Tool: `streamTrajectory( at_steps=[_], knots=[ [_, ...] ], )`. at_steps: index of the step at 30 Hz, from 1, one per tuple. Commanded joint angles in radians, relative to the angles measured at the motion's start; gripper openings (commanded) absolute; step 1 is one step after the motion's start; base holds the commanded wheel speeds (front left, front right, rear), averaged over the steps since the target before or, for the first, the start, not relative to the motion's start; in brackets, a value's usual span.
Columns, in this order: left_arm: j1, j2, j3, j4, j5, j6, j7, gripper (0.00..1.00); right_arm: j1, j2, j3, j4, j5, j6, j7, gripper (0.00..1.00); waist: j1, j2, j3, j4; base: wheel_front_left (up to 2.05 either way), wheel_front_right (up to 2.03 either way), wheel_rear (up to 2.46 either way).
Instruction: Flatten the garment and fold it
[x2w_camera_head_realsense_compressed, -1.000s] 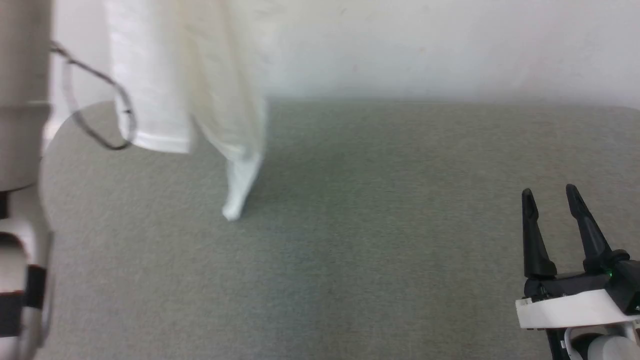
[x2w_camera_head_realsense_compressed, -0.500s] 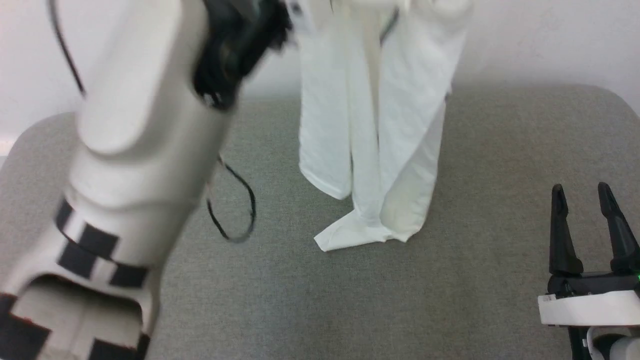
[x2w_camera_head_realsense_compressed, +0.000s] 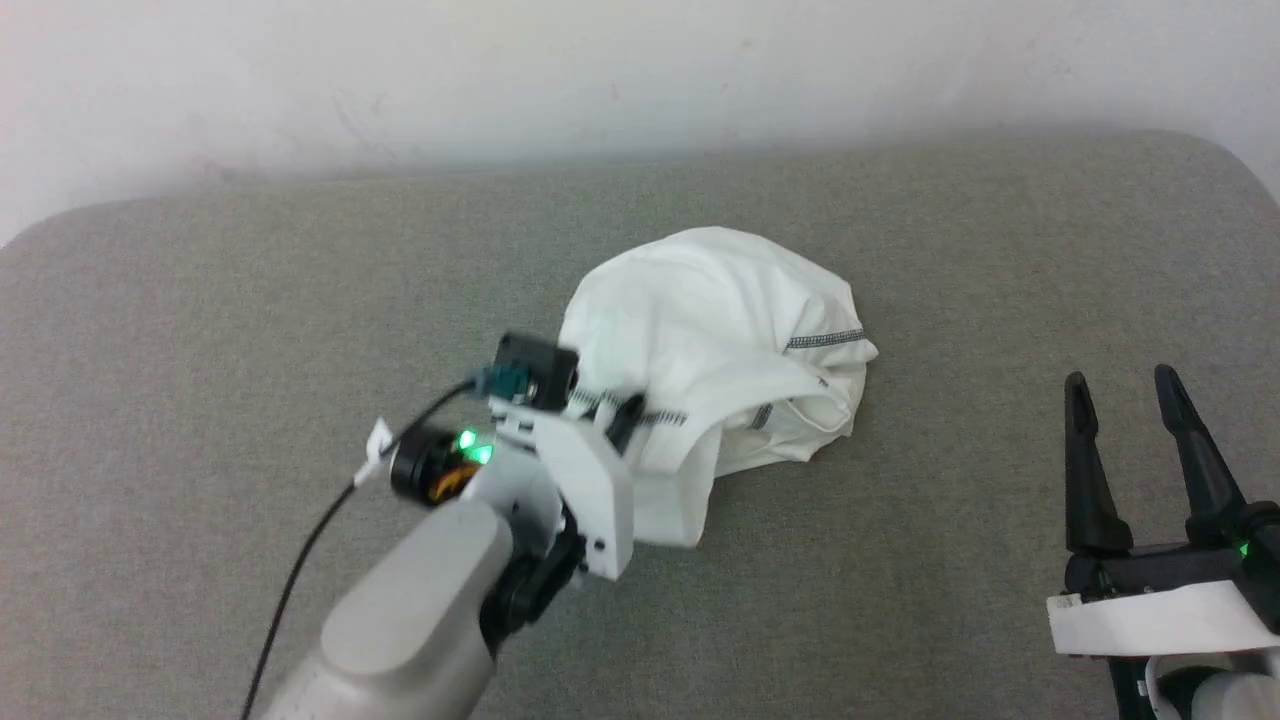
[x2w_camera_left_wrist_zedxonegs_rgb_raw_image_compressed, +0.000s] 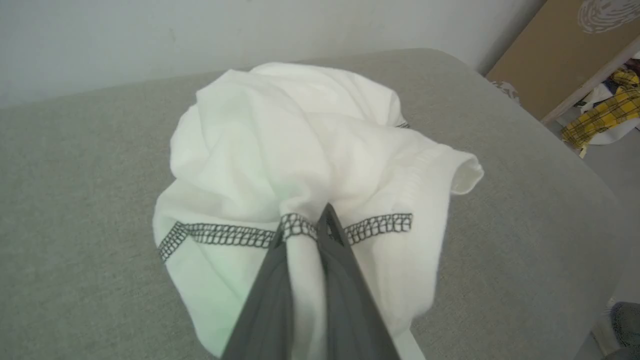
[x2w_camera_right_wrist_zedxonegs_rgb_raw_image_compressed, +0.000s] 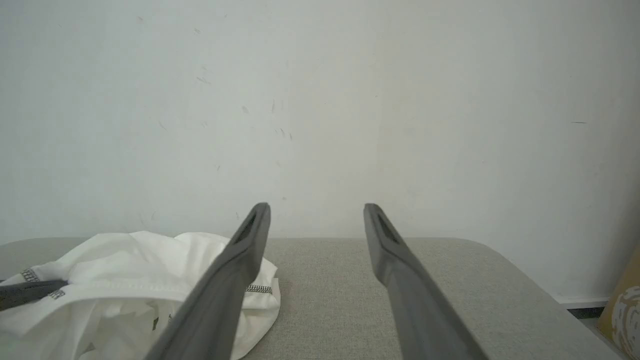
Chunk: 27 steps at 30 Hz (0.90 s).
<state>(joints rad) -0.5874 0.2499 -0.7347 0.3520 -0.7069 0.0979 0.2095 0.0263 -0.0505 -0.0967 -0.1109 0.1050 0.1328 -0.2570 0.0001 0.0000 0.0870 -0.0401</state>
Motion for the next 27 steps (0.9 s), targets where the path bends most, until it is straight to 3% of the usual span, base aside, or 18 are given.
streamTrajectory(
  at_steps=[1,5,6,7,8,16,20,24,27],
  knots=[
    [0.026,-0.001,-0.001,0.021,0.001,0.008,-0.021,0.0,-0.005,0.0,0.0,0.001,-0.007,-0.002,-0.004,1.0,-0.0001,0.0,0.006,-0.001,0.0,0.0,0.0],
    [0.083,-0.022,-0.003,0.09,-0.007,0.014,-0.078,0.0,-0.009,0.0,-0.001,0.001,-0.015,-0.002,-0.003,1.0,-0.0001,0.0,0.019,0.008,0.0,0.0,0.0],
    [0.088,-0.03,0.003,0.098,-0.014,0.014,-0.092,0.07,-0.012,0.0,-0.001,0.002,-0.017,-0.002,-0.002,1.0,-0.0001,0.0,0.021,0.011,0.0,0.0,0.0],
    [0.087,-0.036,0.006,0.101,-0.017,0.01,-0.105,0.36,-0.015,0.0,-0.002,0.004,-0.018,-0.002,-0.002,1.0,-0.0001,0.0,0.022,0.015,0.0,0.0,0.0],
    [0.085,-0.041,0.01,0.1,-0.019,0.007,-0.12,1.0,-0.017,0.0,-0.002,0.005,-0.019,-0.002,-0.001,1.0,-0.0001,0.0,0.021,0.019,0.0,0.0,0.0],
    [0.077,-0.03,0.104,-0.054,-0.032,0.012,-0.297,1.0,-0.007,0.0,0.002,0.004,-0.02,-0.002,0.009,1.0,-0.0001,0.0,-0.01,0.046,0.0,0.0,0.0],
    [0.14,0.046,0.177,-0.193,0.023,0.073,-0.425,1.0,0.004,0.0,0.004,0.003,-0.015,-0.002,0.01,1.0,-0.0001,0.0,-0.021,0.048,0.0,0.0,0.0],
    [0.267,0.124,0.271,-0.36,0.125,0.139,-0.469,1.0,0.022,0.0,0.006,0.007,-0.004,-0.002,0.008,1.0,-0.0001,0.0,-0.026,0.046,0.0,0.0,0.0],
    [0.401,0.124,0.394,-0.536,0.243,0.188,-0.471,1.0,0.033,0.0,0.006,0.011,0.001,-0.002,0.007,1.0,-0.0001,0.0,-0.023,0.049,0.0,0.0,0.0]
  ],
)
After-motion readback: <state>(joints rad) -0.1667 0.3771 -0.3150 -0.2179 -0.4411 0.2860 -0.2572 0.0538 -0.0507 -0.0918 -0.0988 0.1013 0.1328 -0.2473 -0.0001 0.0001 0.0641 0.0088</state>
